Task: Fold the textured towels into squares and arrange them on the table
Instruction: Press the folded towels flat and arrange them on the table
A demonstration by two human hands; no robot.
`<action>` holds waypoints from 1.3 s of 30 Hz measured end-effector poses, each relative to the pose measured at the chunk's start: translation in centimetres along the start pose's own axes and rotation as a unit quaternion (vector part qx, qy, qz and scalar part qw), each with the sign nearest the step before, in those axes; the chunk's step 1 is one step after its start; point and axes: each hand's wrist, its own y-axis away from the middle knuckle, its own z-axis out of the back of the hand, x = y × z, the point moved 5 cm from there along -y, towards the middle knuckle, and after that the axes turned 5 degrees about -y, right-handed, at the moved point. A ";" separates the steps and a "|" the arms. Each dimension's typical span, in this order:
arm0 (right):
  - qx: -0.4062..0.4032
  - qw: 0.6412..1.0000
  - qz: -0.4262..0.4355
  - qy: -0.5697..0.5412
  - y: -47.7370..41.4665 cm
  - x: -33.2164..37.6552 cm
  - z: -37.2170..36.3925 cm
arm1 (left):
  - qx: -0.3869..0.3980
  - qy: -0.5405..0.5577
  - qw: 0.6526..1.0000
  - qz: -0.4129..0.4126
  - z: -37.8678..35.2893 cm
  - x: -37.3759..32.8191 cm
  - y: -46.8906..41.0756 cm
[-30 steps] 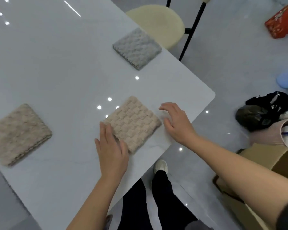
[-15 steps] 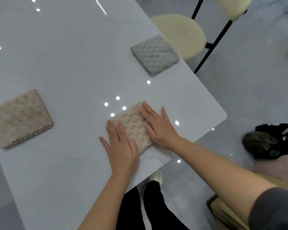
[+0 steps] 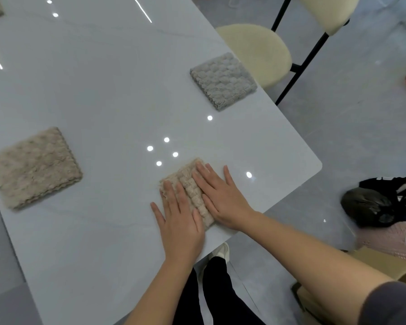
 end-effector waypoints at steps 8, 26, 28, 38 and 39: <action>-0.016 1.000 -0.023 0.002 0.2 0.2 -0.4 | 0.013 -0.026 0.999 -0.021 0.1 0.4 0.1; -0.219 0.885 -0.388 -0.136 6.0 4.3 -3.3 | 0.084 -0.093 0.888 -0.442 4.7 0.4 -9.7; -0.216 0.875 -0.411 -0.137 5.8 5.4 -4.2 | 0.091 -0.108 0.859 -0.492 3.9 0.3 -10.1; -0.238 0.841 -0.472 -0.115 3.8 6.3 -5.1 | 0.114 -0.115 0.840 -0.517 2.0 0.8 -11.0; -0.241 0.837 -0.480 -0.108 3.5 6.4 -5.2 | 0.112 -0.113 0.839 -0.520 2.0 0.7 -10.9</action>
